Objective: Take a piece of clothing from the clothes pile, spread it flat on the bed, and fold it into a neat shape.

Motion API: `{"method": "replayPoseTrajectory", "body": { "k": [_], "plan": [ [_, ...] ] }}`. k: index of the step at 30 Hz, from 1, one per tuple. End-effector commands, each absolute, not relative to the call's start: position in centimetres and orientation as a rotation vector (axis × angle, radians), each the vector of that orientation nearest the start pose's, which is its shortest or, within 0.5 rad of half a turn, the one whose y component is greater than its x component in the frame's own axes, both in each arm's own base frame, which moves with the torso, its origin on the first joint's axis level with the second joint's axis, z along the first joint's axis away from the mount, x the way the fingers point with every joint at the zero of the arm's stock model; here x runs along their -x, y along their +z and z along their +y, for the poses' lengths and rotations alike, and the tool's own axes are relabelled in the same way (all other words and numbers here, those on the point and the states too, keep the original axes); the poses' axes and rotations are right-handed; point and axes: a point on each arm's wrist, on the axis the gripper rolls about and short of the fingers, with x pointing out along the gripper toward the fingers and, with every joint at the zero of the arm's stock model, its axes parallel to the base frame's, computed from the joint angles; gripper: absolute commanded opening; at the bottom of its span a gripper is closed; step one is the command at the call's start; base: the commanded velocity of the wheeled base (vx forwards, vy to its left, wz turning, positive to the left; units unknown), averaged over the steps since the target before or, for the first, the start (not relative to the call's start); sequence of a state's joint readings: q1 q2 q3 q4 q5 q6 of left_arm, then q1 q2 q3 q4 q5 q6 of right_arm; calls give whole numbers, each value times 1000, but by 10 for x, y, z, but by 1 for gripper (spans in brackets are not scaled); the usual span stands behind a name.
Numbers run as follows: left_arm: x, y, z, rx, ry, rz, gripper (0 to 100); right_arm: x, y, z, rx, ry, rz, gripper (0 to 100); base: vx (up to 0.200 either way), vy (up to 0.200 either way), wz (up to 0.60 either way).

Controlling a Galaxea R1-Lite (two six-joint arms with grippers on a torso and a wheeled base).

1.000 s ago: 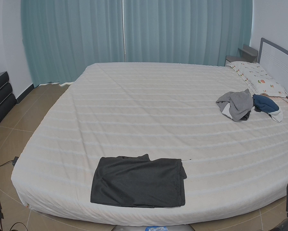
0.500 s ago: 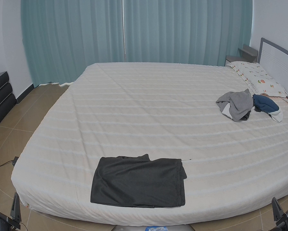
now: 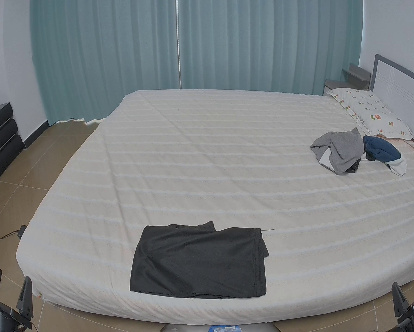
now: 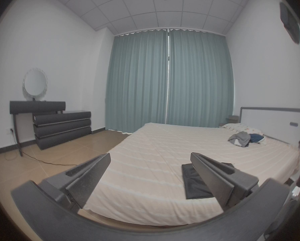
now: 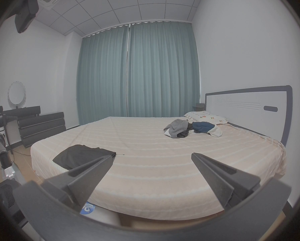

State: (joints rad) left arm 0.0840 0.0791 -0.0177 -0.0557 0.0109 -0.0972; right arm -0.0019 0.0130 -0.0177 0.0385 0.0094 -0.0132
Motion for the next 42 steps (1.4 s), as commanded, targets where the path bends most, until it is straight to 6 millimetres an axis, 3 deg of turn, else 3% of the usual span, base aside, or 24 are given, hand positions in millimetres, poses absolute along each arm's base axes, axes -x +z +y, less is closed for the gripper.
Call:
{"method": "replayPoseTrajectory", "body": {
  "k": [1, 9, 12, 15, 20, 42],
  "plan": [
    [16, 84, -5, 96, -71, 34, 100, 24, 75, 0, 18, 13, 27, 100, 0, 0, 0],
    [16, 84, -7, 12, -170, 35, 100, 24, 76, 0, 17, 16, 29, 100, 0, 0, 0],
    [24, 82, -6, -26, -256, -51, 100, 24, 75, 0, 14, 16, 26, 100, 0, 0, 0],
    [24, 81, -5, -34, -239, -55, 100, 24, 75, 0, 14, 16, 26, 100, 0, 0, 0],
    [23, 74, 0, -17, 0, 18, 100, 24, 76, 0, 15, 14, 24, 100, 0, 0, 0],
    [23, 76, 0, 2, 2, 0, 100, 23, 76, 1, 12, 25, -2, 100, 0, 0, 0]
  ]
}}
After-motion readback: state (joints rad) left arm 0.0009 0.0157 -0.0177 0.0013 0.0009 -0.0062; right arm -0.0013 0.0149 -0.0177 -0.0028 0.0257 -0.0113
